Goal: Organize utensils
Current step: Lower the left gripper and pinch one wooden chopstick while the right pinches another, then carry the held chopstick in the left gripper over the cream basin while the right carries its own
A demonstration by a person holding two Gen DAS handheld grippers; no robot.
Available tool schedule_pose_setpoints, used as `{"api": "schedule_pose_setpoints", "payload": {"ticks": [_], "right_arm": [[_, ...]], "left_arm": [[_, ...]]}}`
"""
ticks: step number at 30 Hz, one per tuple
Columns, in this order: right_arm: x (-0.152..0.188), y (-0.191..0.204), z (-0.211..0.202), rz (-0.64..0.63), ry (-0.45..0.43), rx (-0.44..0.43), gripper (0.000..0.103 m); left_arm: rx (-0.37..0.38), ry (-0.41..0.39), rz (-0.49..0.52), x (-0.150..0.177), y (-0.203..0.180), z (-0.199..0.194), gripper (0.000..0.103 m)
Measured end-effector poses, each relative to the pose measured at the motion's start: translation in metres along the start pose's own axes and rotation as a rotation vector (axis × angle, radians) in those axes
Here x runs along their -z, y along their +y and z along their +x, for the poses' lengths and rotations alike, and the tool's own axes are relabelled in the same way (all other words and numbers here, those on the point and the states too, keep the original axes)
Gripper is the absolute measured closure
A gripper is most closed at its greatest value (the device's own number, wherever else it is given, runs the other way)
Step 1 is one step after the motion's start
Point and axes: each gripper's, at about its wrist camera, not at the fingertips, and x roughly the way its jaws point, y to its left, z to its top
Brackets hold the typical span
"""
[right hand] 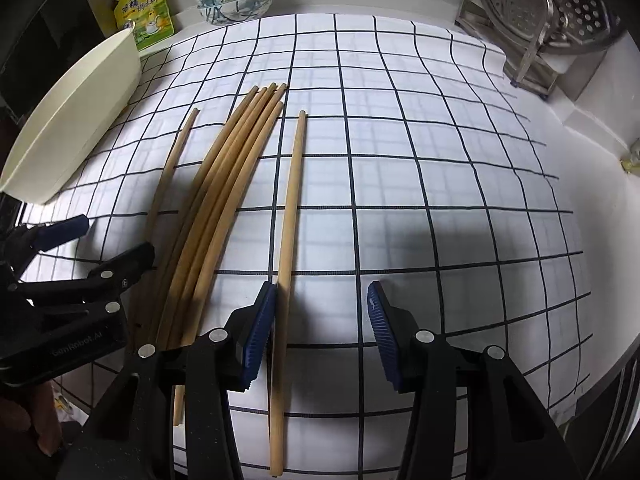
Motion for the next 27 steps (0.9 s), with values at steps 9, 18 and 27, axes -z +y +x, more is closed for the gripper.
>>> {"api": "schedule_pose_setpoints", "payload": {"ticks": [9,18,27], "right_arm": [[-0.002,0.013,-0.001,-0.072,-0.017,-0.031,0.084],[-0.008,-0.001,0.001,0.017,0.003,-0.129,0.097],[-0.022,-0.002,-0.015,0.055,-0.035,-0.17,0.097]], "left_arm": [[0.063,-0.019,0.024,0.001,-0.005,-0.006,0.064],[0.103,0.007,0.016,-0.006,-0.003,-0.005,0.096],[0.108,-0.005,-0.011,-0.016,0.012,-0.011,0.096]]}}
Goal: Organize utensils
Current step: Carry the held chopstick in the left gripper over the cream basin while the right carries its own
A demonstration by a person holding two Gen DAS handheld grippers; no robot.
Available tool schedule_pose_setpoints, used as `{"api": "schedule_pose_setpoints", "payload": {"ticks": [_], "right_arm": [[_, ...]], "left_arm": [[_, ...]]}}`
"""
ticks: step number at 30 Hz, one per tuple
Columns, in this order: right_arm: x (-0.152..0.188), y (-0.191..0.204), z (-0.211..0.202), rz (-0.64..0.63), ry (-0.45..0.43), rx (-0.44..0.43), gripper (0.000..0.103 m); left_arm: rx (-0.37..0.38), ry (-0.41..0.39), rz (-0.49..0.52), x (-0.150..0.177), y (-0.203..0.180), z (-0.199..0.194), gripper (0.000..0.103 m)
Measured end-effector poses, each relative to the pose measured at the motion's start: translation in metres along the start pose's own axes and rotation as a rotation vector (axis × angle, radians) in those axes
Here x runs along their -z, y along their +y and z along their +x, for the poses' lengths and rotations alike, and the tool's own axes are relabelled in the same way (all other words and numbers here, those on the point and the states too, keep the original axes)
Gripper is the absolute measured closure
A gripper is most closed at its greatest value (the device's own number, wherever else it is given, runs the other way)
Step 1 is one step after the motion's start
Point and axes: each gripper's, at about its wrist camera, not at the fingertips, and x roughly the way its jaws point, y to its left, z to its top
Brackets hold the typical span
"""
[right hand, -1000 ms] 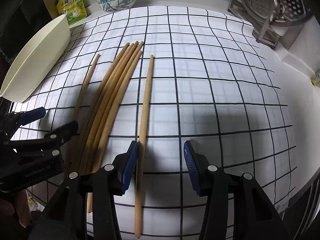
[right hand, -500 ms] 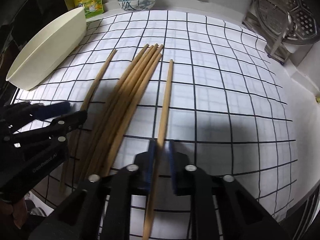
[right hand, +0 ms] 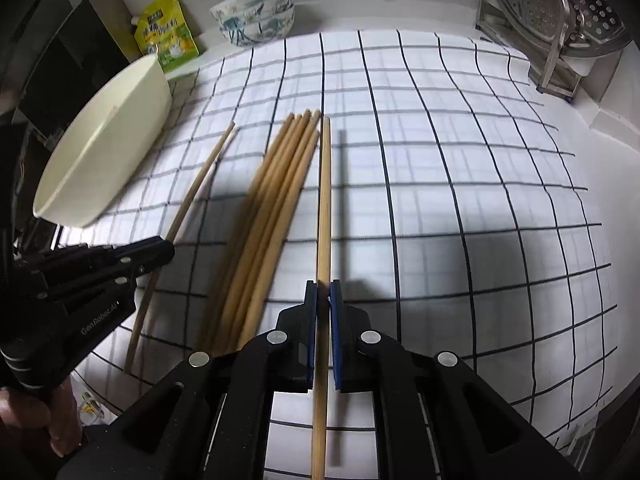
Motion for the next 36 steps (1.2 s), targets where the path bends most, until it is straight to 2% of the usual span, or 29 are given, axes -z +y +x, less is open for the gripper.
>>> {"api": "schedule_pose_setpoints", "payload": {"ticks": [8,16,27,36], "right_arm": [[-0.024,0.017,-0.021,-0.017,-0.062,-0.023,0.097],[-0.057,0.05,-0.036,-0.059,-0.123,-0.072,0.097],[-0.111,0.124,-0.024,-0.141,-0.16,-0.18,0.097],[-0.155,0.207,0.01,-0.228,-0.148,-0.246,0.097]], "left_arm": [[-0.016,-0.088,0.009,-0.013,0.01,-0.036,0.096],[-0.026,-0.188,-0.022,-0.028,0.038,-0.075,0.096],[-0.091,-0.237,-0.14,-0.046,0.123,-0.105,0.096],[-0.153,-0.232,-0.23,-0.06,0.202,-0.096,0.096]]}}
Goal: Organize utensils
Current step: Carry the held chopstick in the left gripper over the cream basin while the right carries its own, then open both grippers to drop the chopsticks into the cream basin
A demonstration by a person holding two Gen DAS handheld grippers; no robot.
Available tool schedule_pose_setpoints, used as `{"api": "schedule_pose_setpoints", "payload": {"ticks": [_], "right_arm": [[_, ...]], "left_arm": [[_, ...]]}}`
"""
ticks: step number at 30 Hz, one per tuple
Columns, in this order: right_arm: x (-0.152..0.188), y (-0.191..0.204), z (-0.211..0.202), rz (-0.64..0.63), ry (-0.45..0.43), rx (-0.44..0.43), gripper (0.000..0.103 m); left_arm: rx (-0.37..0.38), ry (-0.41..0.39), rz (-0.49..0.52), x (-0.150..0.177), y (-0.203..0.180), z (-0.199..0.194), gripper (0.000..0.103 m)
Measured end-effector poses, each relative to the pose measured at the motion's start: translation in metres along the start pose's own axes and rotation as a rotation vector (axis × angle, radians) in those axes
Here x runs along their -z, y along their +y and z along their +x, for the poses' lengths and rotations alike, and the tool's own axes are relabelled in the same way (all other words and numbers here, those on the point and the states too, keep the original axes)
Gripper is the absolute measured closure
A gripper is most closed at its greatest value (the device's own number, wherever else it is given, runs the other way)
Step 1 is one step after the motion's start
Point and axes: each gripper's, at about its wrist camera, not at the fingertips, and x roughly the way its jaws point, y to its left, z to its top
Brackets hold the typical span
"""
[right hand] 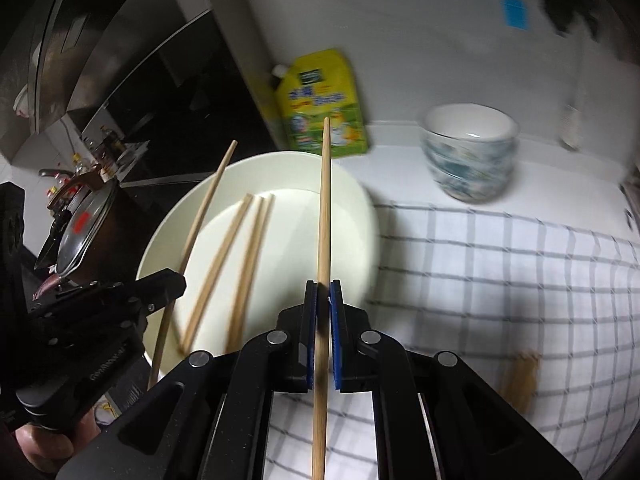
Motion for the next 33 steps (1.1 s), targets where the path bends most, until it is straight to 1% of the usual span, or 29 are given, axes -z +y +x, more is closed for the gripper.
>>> {"api": "schedule_pose_setpoints", "payload": {"ticks": [4,9,15,17,21,28,29,30,31,32,33], "right_arm": [[-0.018,0.021,0.031,-0.019,0.034,-0.015,0.097],[-0.031,0.033,0.062,-0.011,0.078,-0.015,0.097],[-0.024,0.032,0.087,0.01,0.148,-0.005,0.097],[-0.018,0.028,0.098,0.024,0.183,0.012,0.097],[-0.011,0.022,0.105,0.049,0.209,0.027,0.096],[-0.01,0.023,0.1,0.041,0.187,0.038,0.096],[-0.011,0.023,0.097,0.042,0.174,0.034,0.095],[-0.012,0.024,0.093,0.04,0.162,0.037,0.093],[-0.014,0.024,0.091,0.036,0.153,0.042,0.088],[-0.015,0.025,0.087,0.032,0.141,0.047,0.087],[-0.015,0.025,0.084,0.032,0.132,0.047,0.087]], "left_arm": [[-0.013,0.018,-0.02,-0.009,0.021,0.018,0.096],[-0.008,0.053,-0.038,-0.011,0.033,0.041,0.096],[-0.003,0.092,-0.03,-0.009,0.04,0.064,0.096],[-0.003,0.103,-0.025,-0.008,0.041,0.07,0.096],[0.001,0.125,-0.016,-0.004,0.042,0.079,0.096],[-0.012,0.137,-0.015,0.0,0.046,0.084,0.094],[-0.009,0.137,-0.024,0.0,0.048,0.083,0.086],[-0.006,0.133,-0.032,0.0,0.05,0.083,0.08],[-0.009,0.124,-0.037,0.0,0.052,0.081,0.067],[-0.017,0.111,-0.039,0.0,0.053,0.078,0.056],[-0.025,0.099,-0.042,0.0,0.055,0.074,0.053]]}}
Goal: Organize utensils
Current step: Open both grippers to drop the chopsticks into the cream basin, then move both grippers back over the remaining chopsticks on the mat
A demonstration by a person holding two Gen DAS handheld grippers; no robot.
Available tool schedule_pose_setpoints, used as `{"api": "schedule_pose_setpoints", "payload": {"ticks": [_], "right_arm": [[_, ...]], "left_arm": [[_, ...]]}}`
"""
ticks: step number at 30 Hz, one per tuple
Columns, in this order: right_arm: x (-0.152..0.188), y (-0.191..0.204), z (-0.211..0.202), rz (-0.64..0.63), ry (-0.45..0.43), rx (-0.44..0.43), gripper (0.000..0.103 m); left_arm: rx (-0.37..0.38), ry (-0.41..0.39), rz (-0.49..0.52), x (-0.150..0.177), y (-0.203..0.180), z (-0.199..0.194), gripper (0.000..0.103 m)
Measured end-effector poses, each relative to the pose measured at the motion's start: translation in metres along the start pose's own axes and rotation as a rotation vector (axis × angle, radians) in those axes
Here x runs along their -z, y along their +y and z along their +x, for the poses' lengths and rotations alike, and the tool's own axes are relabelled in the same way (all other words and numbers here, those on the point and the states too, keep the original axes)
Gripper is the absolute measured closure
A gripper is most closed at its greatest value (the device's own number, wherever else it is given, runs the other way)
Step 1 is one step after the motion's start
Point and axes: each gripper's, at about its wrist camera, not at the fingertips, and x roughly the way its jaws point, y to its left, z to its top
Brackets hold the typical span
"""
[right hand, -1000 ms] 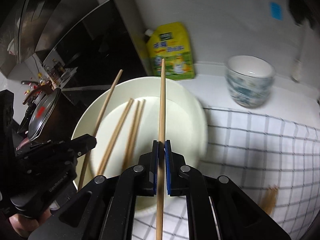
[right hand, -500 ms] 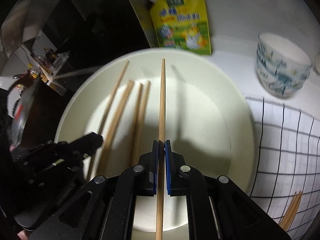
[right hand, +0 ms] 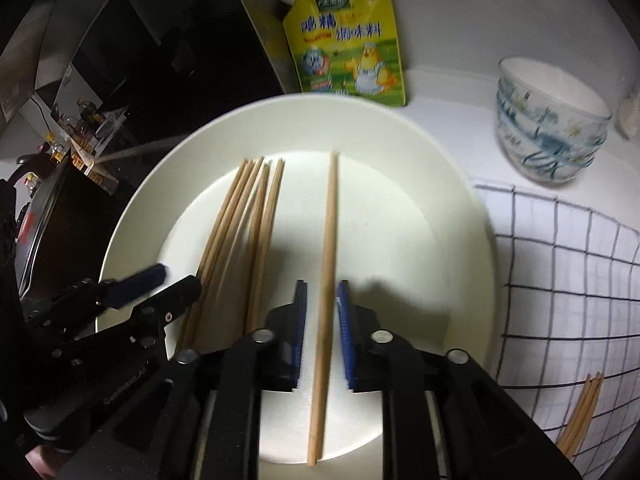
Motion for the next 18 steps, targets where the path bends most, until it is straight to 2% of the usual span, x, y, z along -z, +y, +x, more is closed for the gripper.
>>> {"api": "schedule_pose_setpoints", "payload": {"ticks": [7,18], "right_arm": [[0.004,-0.001,-0.014,0.011,-0.019,-0.008,0.087],[0.039,-0.011,-0.047,0.039,-0.039,0.006,0.087]], "left_arm": [[0.0,-0.019,-0.019,0.001,0.006,-0.018,0.052],[0.035,-0.028,-0.003,0.017,-0.008,-0.042,0.051]]}}
